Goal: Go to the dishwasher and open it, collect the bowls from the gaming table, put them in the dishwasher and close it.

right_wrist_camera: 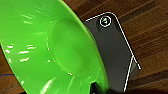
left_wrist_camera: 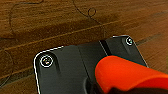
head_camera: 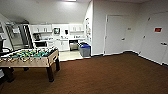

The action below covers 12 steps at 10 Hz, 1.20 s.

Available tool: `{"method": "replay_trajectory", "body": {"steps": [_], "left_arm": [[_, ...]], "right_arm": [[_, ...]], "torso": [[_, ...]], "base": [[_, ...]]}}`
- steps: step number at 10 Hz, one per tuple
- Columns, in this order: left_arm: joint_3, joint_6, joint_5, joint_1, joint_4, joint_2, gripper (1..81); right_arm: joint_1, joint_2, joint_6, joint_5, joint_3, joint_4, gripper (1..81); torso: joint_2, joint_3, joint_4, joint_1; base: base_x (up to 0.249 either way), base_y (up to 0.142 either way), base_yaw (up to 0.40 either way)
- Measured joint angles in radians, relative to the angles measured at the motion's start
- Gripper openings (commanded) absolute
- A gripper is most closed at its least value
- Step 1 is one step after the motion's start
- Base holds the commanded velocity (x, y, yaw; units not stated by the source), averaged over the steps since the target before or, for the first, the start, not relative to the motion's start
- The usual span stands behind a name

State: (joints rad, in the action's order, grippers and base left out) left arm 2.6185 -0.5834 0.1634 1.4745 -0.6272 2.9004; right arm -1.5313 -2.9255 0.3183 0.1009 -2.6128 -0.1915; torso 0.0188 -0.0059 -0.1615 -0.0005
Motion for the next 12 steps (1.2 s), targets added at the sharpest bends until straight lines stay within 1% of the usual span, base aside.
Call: {"method": "replay_trajectory", "body": {"steps": [12], "left_arm": [[0.000,0.000,-0.001,0.002,0.000,0.000,1.0]], "right_arm": [[0.000,-0.001,0.000,0.000,0.000,0.000,1.0]], "torso": [[0.000,0.000,0.000,0.000]], "base": [[0.112,0.000,0.000]]}}
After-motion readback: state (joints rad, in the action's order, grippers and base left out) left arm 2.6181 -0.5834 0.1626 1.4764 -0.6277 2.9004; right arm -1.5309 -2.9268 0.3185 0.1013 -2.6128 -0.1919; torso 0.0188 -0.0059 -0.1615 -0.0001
